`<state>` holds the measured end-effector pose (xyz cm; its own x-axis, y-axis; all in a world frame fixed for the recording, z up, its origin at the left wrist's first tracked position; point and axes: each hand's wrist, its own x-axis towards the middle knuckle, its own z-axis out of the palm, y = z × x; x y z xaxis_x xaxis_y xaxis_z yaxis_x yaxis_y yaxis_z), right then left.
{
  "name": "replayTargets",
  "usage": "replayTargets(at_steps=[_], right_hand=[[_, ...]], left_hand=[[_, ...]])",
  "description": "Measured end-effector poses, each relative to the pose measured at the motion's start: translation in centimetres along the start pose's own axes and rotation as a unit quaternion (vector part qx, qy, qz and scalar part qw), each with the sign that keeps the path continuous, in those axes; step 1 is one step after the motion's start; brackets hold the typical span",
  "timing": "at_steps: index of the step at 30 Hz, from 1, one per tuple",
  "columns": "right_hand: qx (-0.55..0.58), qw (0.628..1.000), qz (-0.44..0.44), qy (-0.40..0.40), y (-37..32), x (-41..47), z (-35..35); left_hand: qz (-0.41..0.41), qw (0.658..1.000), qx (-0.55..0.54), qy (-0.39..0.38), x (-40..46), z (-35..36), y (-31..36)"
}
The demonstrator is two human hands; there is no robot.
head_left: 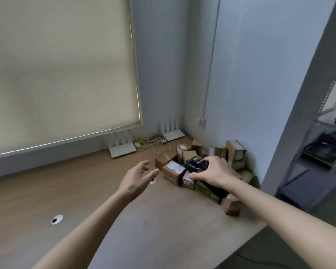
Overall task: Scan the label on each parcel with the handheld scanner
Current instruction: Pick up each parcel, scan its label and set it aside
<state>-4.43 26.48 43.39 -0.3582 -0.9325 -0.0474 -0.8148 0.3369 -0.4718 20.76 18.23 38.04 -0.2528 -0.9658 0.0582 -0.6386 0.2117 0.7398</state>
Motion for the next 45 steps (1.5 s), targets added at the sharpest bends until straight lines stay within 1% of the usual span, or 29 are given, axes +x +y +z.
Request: replayTargets(at_steps=[7, 15, 19, 26, 30, 35, 40, 45], right_hand=[[0.004, 0.995, 0.098, -0.006, 6.8, 8.5, 0.6], [0.014, 0.987, 0.16, -0.019, 9.8, 20.7, 3.5], [0.033, 0.98, 0.195, -0.025, 11.0, 25.1, 6.1], [0.074, 0.961, 0.257, -0.067, 14.9, 31.6, 11.2], [0.128, 0.941, 0.293, -0.108, 17.4, 35.3, 14.3], [0.162, 0.919, 0.332, -0.137, 20.0, 38.9, 17.8], [0.253, 0.883, 0.369, -0.146, 21.5, 40.6, 20.7], [0.321, 0.849, 0.39, -0.156, 22.4, 42.3, 21.6]], left_hand=[[0.017, 0.997, -0.001, -0.07, 10.9, 7.7, 0.8], [0.029, 0.994, 0.019, -0.108, 24.9, 14.1, -1.0], [0.032, 0.991, 0.048, -0.123, 30.0, 16.9, -2.5], [0.025, 0.984, 0.089, -0.155, 36.4, 22.7, -4.4], [0.031, 0.979, 0.119, -0.165, 40.7, 26.3, -5.6], [0.033, 0.972, 0.135, -0.187, 46.4, 31.2, -6.9], [0.008, 0.973, 0.15, -0.178, 49.7, 35.0, -8.2], [-0.01, 0.964, 0.145, -0.22, 51.7, 36.9, -8.7]])
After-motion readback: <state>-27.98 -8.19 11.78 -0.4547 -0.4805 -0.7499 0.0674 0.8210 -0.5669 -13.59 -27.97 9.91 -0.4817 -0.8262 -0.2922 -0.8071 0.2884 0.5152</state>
